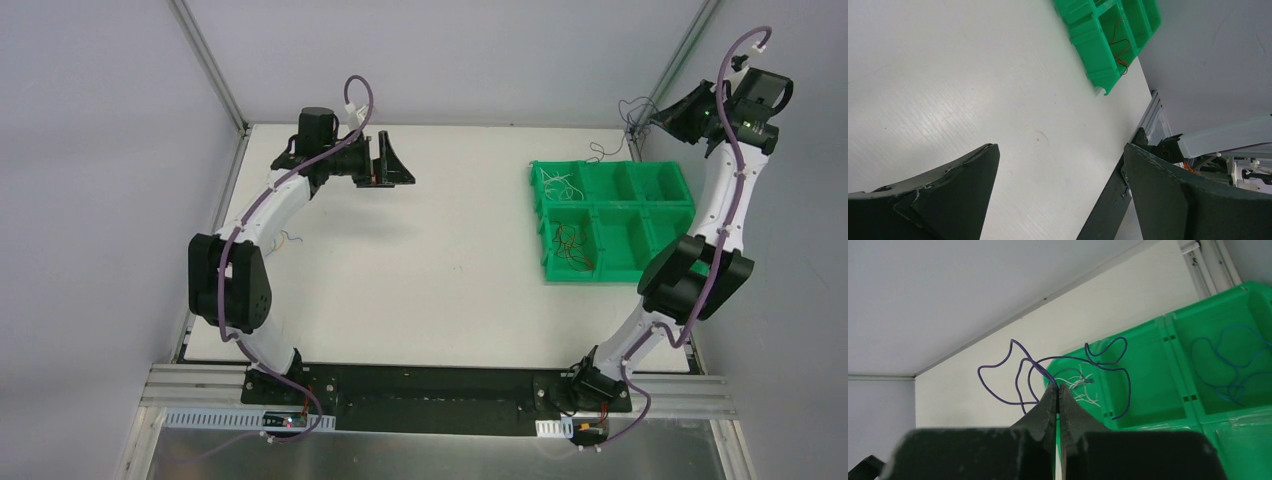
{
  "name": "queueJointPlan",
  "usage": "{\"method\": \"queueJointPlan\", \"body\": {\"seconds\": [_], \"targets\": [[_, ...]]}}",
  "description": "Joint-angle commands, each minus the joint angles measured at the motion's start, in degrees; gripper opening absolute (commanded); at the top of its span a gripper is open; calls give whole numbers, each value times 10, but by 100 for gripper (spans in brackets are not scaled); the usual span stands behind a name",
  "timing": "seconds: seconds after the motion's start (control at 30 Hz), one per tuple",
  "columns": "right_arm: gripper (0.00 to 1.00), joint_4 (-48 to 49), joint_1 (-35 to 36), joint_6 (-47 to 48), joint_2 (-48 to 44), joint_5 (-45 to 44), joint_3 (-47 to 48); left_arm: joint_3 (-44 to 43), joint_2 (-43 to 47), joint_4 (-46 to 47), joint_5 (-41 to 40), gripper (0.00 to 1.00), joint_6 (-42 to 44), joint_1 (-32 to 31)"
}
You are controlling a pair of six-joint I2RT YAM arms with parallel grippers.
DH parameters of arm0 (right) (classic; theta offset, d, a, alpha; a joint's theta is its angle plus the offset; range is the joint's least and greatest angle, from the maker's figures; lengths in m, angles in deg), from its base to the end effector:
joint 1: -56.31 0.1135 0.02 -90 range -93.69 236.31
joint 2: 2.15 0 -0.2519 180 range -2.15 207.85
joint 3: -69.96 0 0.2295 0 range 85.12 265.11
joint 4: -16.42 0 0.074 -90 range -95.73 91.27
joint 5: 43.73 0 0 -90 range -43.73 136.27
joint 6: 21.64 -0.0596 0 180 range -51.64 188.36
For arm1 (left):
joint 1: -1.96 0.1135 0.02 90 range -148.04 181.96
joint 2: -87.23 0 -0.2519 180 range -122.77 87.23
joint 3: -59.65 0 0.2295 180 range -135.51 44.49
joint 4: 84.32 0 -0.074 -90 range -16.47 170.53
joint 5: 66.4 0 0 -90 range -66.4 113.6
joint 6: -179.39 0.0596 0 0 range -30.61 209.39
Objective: Untangle the cables
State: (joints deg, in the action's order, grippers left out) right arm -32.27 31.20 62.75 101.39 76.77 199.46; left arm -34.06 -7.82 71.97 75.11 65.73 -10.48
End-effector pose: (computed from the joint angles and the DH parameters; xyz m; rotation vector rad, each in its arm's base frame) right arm 0.3759 -0.1428 0.4104 0.1701 1.9137 0.2950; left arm 0.3535 -0.1257 0.3120 0.4098 2.0215 -1.2933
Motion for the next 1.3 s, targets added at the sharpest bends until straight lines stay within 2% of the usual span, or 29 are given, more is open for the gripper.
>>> {"method": "queueJointPlan", "body": {"seconds": [0.0, 0.27, 0.57, 0.83, 0.93, 1.0, 1.13, 1.27], "targets": [[0, 18, -13, 39, 44, -29, 21, -26, -12, -9, -20, 99, 18, -7], [0, 16, -15, 82, 96, -33, 4, -29, -31, -35, -44, 99, 41, -2], [0, 2, -25, 96, 95, -26, -24, -17, -33, -50, -48, 99, 54, 14], [1, -73, -22, 120, 115, -16, -10, -10, -28, -62, -44, 99, 48, 30], [27, -92, -21, 123, 121, -18, 3, -13, -20, -79, -32, 99, 42, 61], [37, -96, -21, 120, 115, -13, 9, -13, -5, -106, -37, 99, 61, 81], [45, -91, -20, 111, 89, -1, 8, -25, 29, -209, -82, 99, 148, 119], [54, -99, -8, 110, 53, 12, -4, -61, 37, -349, -158, 99, 248, 205]]}}
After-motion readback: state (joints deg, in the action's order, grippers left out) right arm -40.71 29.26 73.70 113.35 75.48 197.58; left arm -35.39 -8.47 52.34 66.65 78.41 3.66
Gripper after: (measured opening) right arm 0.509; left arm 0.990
